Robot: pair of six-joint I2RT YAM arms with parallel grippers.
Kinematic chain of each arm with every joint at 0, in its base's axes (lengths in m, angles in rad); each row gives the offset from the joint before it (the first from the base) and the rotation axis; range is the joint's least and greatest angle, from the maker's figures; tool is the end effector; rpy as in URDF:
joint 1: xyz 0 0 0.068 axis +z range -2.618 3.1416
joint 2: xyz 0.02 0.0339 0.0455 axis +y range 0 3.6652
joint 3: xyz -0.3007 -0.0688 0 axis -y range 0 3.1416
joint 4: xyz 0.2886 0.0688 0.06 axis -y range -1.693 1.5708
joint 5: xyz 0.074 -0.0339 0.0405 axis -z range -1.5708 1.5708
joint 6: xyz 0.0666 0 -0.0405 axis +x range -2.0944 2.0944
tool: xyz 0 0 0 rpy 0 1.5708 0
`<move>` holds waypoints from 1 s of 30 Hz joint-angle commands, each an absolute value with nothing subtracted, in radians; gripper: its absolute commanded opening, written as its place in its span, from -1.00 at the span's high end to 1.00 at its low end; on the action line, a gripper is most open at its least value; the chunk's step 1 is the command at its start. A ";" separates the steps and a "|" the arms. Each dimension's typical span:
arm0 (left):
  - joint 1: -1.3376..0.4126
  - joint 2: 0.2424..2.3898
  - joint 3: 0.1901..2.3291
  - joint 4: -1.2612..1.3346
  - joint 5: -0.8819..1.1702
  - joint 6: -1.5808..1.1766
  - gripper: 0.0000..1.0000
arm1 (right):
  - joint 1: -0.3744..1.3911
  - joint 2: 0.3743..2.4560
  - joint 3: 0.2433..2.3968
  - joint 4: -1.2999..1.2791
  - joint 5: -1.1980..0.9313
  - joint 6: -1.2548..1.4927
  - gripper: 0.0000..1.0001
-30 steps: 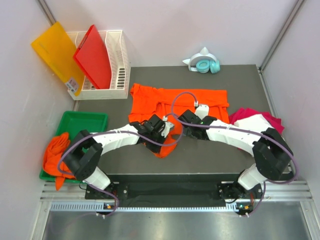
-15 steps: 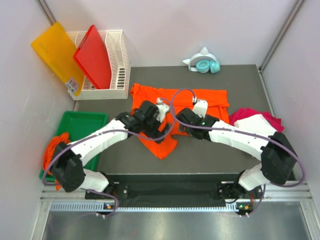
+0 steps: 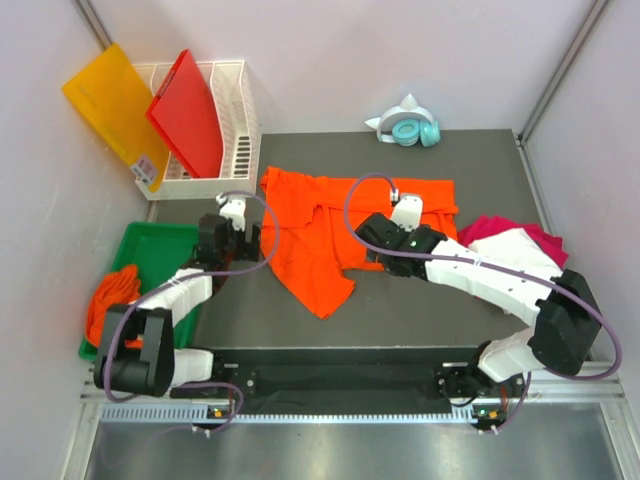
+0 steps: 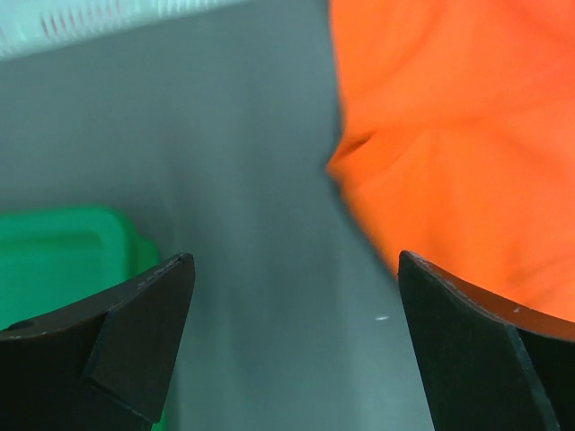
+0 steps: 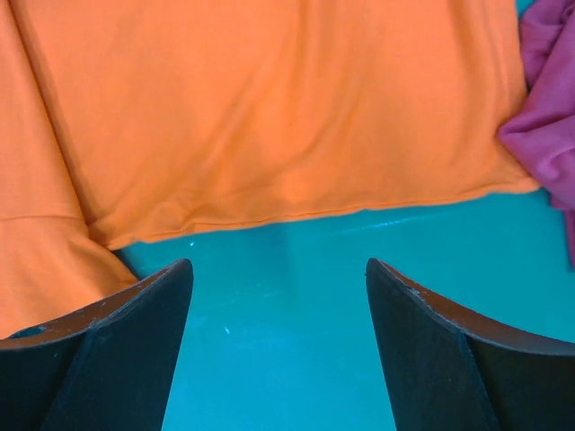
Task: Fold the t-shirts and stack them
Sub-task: Grap the side of the flattened tshirt closest away from the robot with both arms
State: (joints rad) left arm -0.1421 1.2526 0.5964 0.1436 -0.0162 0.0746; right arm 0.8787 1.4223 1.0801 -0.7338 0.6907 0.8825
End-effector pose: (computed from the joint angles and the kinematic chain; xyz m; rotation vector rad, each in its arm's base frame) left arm 0.3107 -0.0434 0.2016 0.2155 2.0722 -0.0242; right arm 0.2414 0.2247 0.2603 0.2141 2.3077 -0.0792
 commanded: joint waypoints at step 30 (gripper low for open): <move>-0.031 1.589 0.313 1.129 -0.083 -0.038 -0.98 | 0.913 1.264 1.138 -0.794 0.788 0.721 -0.56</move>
State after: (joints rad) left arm -0.0353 1.5803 0.3229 1.0470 -0.0704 -0.0277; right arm 0.8970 1.3376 1.1332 -0.9195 0.7574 0.8230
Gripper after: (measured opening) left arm 0.991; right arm 0.778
